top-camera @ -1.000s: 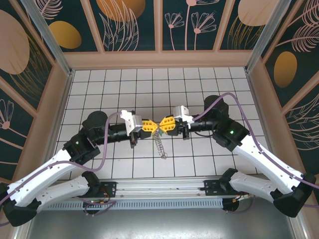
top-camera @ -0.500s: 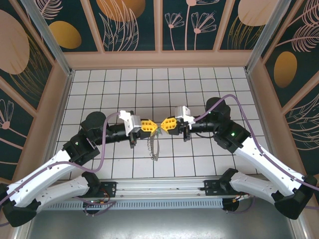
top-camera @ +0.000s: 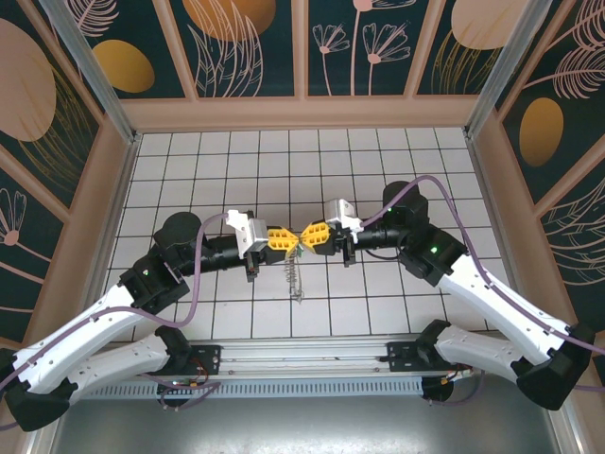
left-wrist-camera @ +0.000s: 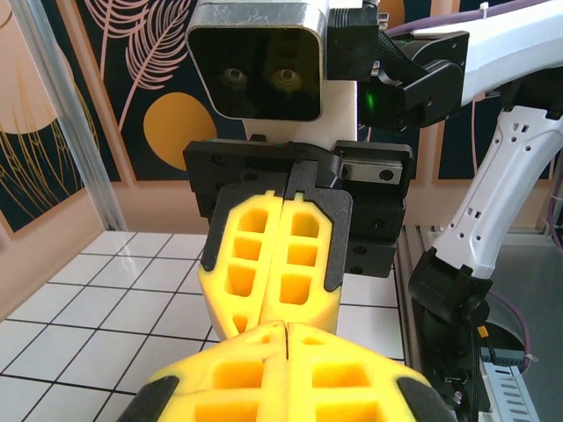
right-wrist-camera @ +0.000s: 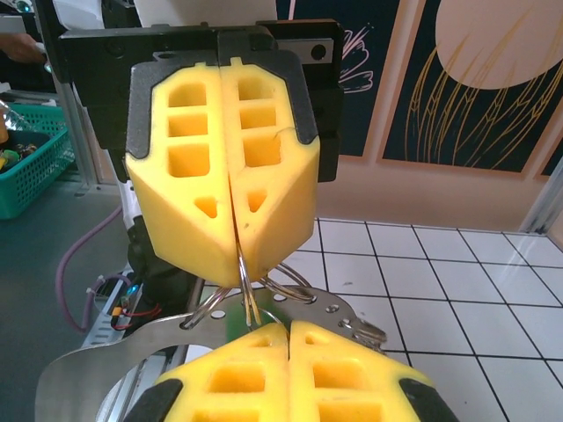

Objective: Put the keys on the keyring

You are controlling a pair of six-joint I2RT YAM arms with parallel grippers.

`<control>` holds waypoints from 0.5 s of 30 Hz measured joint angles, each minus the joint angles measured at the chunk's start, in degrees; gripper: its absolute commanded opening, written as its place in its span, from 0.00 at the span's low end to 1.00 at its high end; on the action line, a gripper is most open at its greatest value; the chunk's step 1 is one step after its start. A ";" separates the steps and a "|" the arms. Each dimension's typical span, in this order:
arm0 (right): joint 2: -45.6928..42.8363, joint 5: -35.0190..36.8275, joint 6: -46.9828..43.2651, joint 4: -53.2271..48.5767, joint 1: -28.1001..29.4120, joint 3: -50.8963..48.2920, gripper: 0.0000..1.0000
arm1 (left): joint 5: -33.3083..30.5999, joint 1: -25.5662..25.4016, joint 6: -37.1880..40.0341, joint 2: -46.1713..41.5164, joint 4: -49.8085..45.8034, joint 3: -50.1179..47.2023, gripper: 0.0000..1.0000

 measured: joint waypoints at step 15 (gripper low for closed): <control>-11.23 7.67 2.64 4.98 0.00 -6.51 0.37 | 1.31 -0.11 0.00 0.48 0.85 -0.55 0.00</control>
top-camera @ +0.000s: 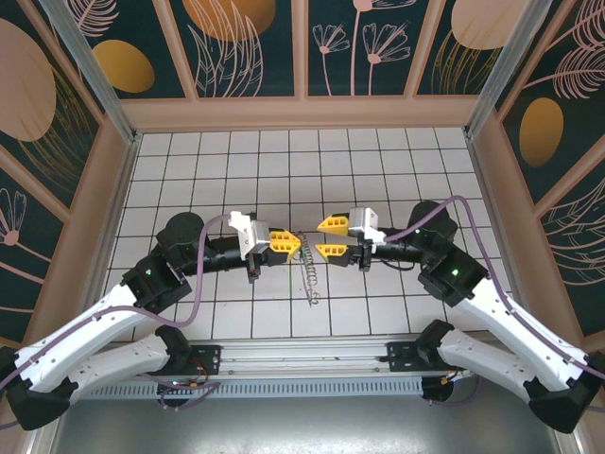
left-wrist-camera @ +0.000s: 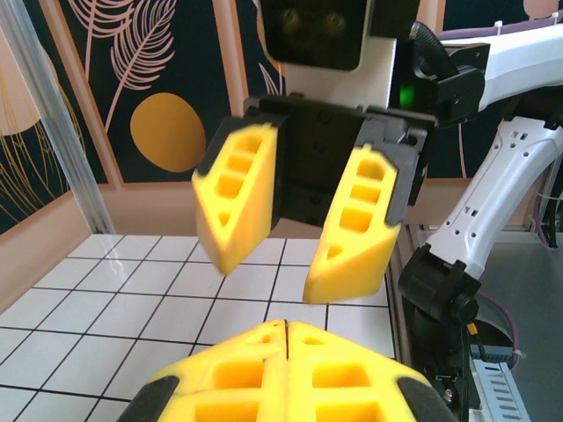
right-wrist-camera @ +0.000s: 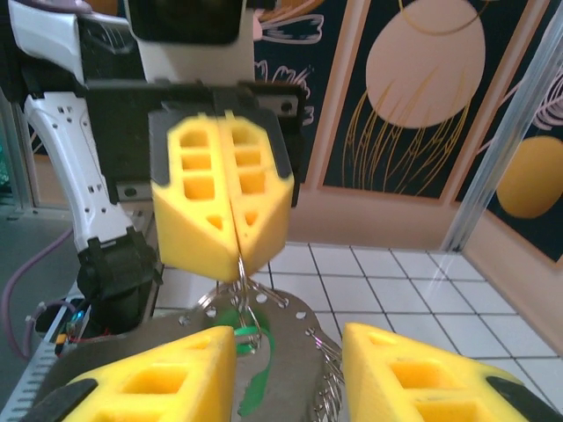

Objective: Put the keys on the keyring

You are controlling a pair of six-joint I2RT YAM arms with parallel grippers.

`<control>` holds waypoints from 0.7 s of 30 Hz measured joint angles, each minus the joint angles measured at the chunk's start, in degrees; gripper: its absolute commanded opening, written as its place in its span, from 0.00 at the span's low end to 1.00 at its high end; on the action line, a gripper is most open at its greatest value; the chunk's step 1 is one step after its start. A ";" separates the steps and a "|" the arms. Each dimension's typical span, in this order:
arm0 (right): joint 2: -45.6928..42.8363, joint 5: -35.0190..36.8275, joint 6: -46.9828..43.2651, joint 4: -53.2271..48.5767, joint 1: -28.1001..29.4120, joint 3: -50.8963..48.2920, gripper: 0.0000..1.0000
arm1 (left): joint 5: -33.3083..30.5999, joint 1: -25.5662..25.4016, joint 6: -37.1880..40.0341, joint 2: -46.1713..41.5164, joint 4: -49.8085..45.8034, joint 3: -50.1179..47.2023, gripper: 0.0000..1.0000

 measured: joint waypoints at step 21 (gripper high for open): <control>4.94 -7.17 3.43 4.59 0.07 -0.22 0.31 | 1.27 0.00 -0.44 0.02 0.96 -0.22 0.00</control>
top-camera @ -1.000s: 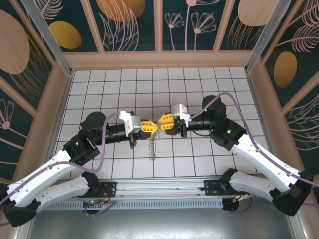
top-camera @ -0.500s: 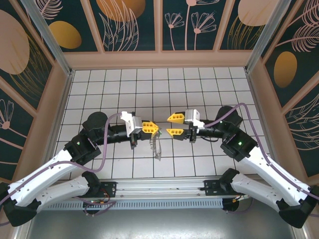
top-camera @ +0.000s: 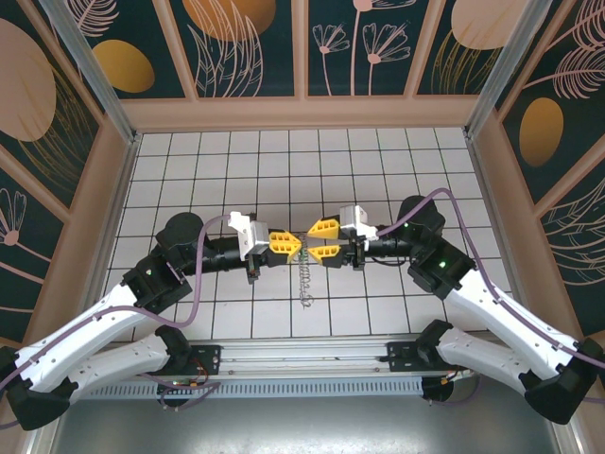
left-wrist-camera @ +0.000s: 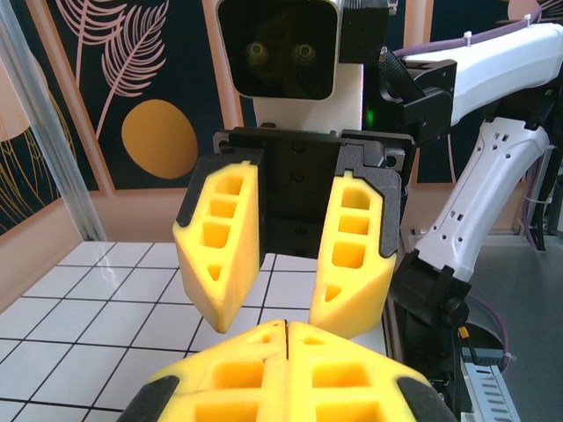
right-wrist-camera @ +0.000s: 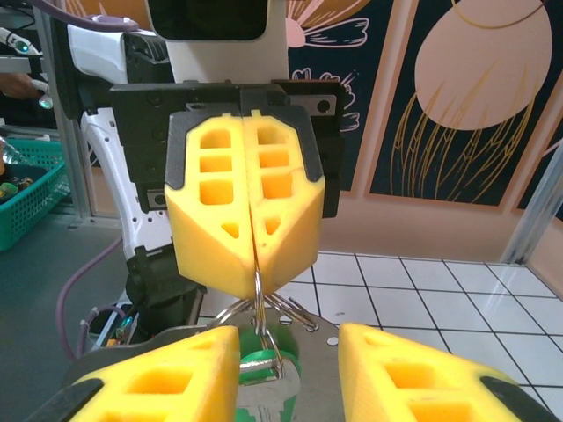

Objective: Put the keys on the keyring

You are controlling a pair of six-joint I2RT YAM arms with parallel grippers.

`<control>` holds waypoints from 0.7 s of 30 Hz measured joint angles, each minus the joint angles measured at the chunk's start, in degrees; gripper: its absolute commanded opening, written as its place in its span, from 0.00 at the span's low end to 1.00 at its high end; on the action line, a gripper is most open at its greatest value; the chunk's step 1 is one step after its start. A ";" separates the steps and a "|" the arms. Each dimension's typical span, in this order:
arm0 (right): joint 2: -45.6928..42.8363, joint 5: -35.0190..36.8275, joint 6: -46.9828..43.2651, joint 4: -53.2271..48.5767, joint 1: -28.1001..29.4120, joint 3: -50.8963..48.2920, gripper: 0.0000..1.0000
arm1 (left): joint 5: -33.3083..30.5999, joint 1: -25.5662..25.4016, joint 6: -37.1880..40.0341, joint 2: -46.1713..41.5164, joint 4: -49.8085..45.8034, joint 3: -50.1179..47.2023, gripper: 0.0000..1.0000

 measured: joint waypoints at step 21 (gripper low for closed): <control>1.84 -2.51 1.18 2.43 0.35 -1.38 0.00 | 0.00 0.13 0.04 1.44 1.16 0.00 0.00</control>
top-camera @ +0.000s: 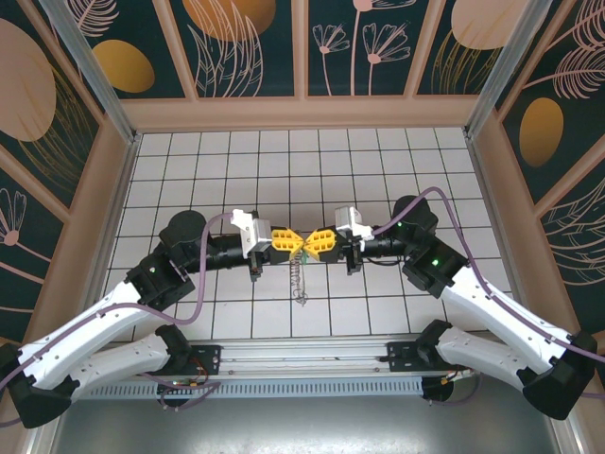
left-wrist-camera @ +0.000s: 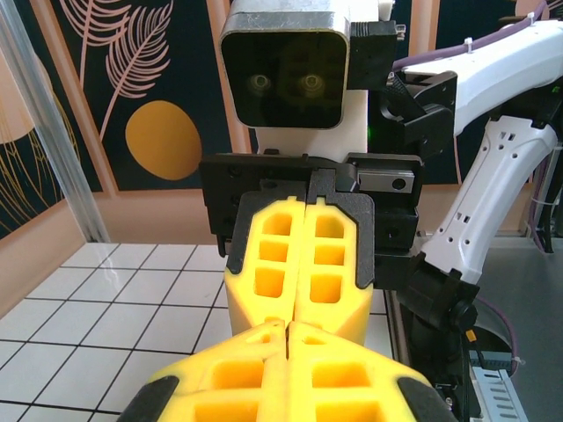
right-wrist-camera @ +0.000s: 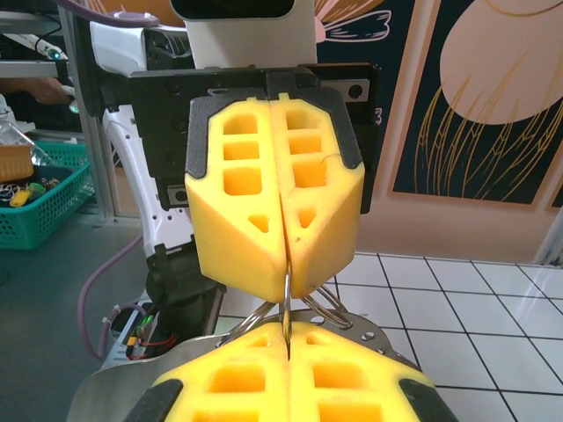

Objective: Put the keys on the keyring

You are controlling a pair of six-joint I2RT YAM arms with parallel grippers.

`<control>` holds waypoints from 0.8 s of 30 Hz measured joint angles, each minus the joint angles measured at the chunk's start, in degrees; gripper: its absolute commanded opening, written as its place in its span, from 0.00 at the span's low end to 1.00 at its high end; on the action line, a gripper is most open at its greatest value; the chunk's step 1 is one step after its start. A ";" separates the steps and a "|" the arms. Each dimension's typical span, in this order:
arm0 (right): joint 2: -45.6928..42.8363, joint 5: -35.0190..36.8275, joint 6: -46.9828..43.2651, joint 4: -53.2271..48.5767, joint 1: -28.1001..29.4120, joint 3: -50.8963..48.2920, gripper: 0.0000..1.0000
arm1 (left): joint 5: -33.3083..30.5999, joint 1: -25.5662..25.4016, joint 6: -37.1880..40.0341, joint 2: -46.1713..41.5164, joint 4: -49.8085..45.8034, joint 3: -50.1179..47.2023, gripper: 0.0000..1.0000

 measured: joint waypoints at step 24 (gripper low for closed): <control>7.69 9.27 -15.76 -29.49 1.97 15.17 0.00 | -6.12 0.09 11.45 7.65 -28.46 14.99 0.10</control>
